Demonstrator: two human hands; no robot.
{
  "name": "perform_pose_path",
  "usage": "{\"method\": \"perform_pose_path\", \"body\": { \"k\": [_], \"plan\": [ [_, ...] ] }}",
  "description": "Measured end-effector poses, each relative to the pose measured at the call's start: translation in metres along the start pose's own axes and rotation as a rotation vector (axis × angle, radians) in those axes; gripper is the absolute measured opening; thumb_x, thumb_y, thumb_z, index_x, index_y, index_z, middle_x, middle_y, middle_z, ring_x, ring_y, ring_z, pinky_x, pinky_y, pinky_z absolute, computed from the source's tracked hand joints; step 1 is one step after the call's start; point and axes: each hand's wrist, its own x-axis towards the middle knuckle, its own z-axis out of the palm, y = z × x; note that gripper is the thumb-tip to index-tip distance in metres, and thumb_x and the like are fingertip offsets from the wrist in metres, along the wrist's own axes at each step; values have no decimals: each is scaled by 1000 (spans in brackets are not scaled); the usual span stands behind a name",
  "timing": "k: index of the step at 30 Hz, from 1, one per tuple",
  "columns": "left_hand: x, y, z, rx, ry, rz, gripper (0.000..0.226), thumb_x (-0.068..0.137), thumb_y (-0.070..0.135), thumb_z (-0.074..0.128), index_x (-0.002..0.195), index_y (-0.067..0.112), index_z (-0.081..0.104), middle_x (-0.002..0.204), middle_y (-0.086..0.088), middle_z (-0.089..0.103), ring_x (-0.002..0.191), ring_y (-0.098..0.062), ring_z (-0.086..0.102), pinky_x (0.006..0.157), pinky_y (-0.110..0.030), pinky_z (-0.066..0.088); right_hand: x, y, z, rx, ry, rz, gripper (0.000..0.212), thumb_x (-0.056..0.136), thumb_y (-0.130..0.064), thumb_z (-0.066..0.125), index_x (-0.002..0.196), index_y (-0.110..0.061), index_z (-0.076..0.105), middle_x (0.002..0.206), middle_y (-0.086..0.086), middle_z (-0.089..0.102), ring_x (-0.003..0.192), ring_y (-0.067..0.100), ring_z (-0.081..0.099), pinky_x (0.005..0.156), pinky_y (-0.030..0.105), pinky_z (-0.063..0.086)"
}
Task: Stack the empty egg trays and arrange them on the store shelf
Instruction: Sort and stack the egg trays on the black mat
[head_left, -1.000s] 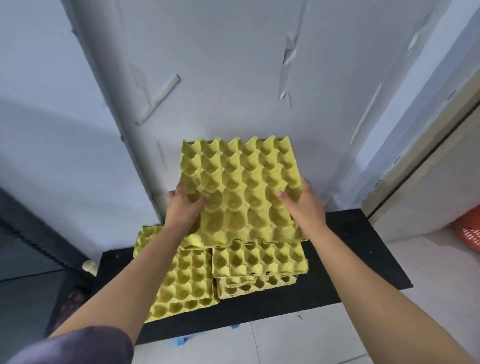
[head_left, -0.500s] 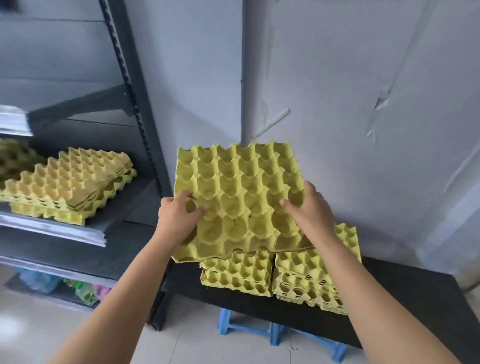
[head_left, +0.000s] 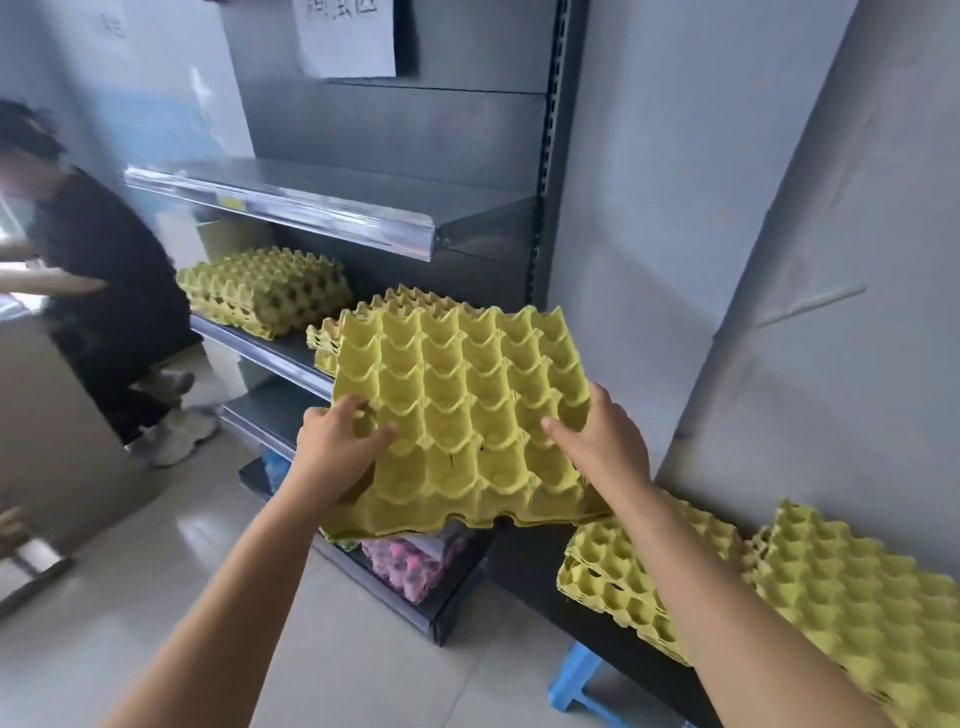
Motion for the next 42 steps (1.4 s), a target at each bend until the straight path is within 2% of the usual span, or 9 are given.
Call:
{"method": "perform_pose_path", "body": {
  "k": [7,11,14,21,25,34,42],
  "plan": [
    [55,-89,-98,33,108,-52,56,84,39,65,132,14,49,121,-21,46,113,-35,48,99,-42,42,17,-124,91,50,-64,-84,79,83,-56,59,144,-16,30,133,8,52,120,28,52,93,42,49],
    [87,-133,-139,29,143,-122,54,85,39,63,132,16,48,122,-19,42,114,-35,47,100,-44,42,33,-184,135,78,-126,-129,83,85,-54,60,148,-14,24,141,10,46,127,30,46,100,43,44],
    [112,-158,-156,13,163,-157,52,85,40,63,130,18,49,122,-18,42,115,-35,45,100,-44,42,49,-214,160,71,-159,-175,83,87,-52,58,149,-12,21,143,10,43,130,28,43,98,39,41],
    [197,-204,-185,-15,217,-209,51,84,40,63,128,19,50,122,-16,41,115,-34,45,98,-44,43,118,-283,224,57,-207,-228,83,87,-52,57,150,-13,19,143,10,44,127,29,47,93,37,43],
    [246,-223,-202,-11,244,-238,52,84,40,64,129,19,49,122,-17,40,116,-34,44,99,-45,42,160,-322,259,60,-227,-249,85,86,-53,58,150,-14,18,144,11,42,129,30,44,95,38,42],
    [352,-289,-254,-24,261,-295,56,80,40,69,129,20,50,123,-17,40,115,-34,46,99,-45,44,232,-420,343,19,-294,-262,90,83,-55,61,151,-15,16,143,15,40,129,33,42,98,41,40],
    [494,-345,-296,25,147,-175,54,82,39,67,128,19,50,124,-18,42,117,-34,45,100,-41,42,286,-492,415,36,-230,-104,90,85,-54,60,152,-16,12,145,14,39,131,33,41,98,40,40]
  ]
}}
